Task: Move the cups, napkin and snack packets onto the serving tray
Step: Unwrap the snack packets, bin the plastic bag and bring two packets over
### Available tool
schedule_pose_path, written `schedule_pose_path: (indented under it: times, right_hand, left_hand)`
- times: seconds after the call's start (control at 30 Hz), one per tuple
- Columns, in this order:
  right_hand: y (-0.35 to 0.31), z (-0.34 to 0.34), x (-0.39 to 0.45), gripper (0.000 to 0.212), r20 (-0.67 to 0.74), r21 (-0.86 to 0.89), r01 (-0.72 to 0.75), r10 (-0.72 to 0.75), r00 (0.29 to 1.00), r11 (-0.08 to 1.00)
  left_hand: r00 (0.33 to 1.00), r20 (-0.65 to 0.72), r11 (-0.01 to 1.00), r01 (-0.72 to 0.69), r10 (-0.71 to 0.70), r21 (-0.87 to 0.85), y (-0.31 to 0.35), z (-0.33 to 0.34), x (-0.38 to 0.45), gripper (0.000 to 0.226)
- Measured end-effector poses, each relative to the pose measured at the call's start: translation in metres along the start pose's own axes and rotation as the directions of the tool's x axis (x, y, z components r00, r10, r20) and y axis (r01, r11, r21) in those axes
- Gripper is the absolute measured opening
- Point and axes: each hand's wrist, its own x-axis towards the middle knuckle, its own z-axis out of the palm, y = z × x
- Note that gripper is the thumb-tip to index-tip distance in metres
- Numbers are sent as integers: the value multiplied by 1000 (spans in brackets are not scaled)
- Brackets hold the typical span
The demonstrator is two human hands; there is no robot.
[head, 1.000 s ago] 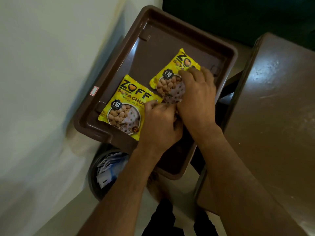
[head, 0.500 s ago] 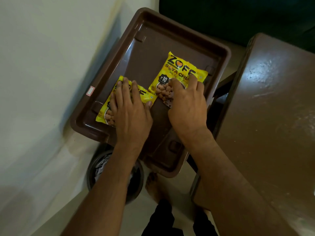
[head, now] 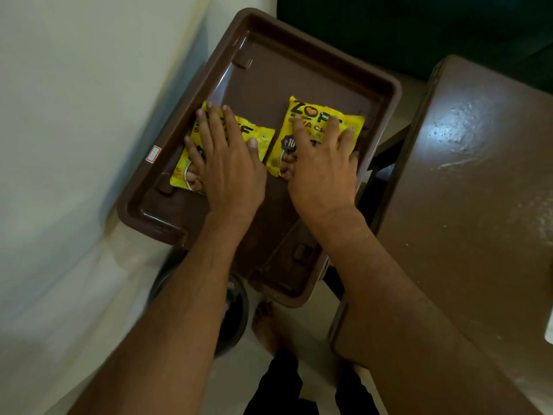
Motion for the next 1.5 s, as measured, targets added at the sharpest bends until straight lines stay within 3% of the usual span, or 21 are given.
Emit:
schedule_pose_path:
  times: [0.27,0.33,0.43,0.67,0.77,0.83,0.97,1.03,1.13,1.23,1.33,1.5]
  right_hand:
    - [-3,7,-25,73,95,56,91,-96,991,994]
    - [-4,2,-26,70,30,108,57,-61,998,992]
    - [-2,-5,-24,72,-107,279,-75,108,988,957]
    - [-1,-11,-8,107,-80,376,-180,225,971,909]
    - [4,-13,-6,107,-119,619,-174,310,943,766]
    - [9,-12,-7,100,-125,709,-154,338,933,688]
    - [13,-9,-5,108,-38,753,-161,286,957,638]
    - [9,-7,-10,111,-13,780,-159,269,963,606]
    - [13,-3,-9,106,-23,845,-147,309,951,514]
    - [20,-5,-5,77,112,919,-240,375,920,314]
    - [26,-10,-7,39,234,941,-297,323,917,161]
    - [43,-24,-19,33,328,943,-333,152,932,9]
  left_hand:
    - [997,48,994,60,-56,-93,16,-7,6,71]
    - [995,-2,975,101,-104,-199,15,-14,2,71]
    - [969,-156,956,151,-194,-251,3,-24,-7,60]
    - [947,29,919,317,-319,-233,-5,-35,-7,64]
    - [916,116,857,401,-385,-322,-13,-42,2,75]
    - [904,154,805,425,-398,-414,-22,-44,6,70]
    - [861,301,613,504,-410,-609,-36,-45,4,36]
    - [852,365,516,519,-374,-682,-47,-44,0,38]
    - [857,414,479,514,-305,-711,-52,-41,-4,40]
    - [855,446,409,519,-267,-750,-57,-44,-6,37]
    - [854,465,319,520,-235,-793,-61,-54,-9,31]
    - [849,511,232,529,-136,-816,-59,-74,-13,5]
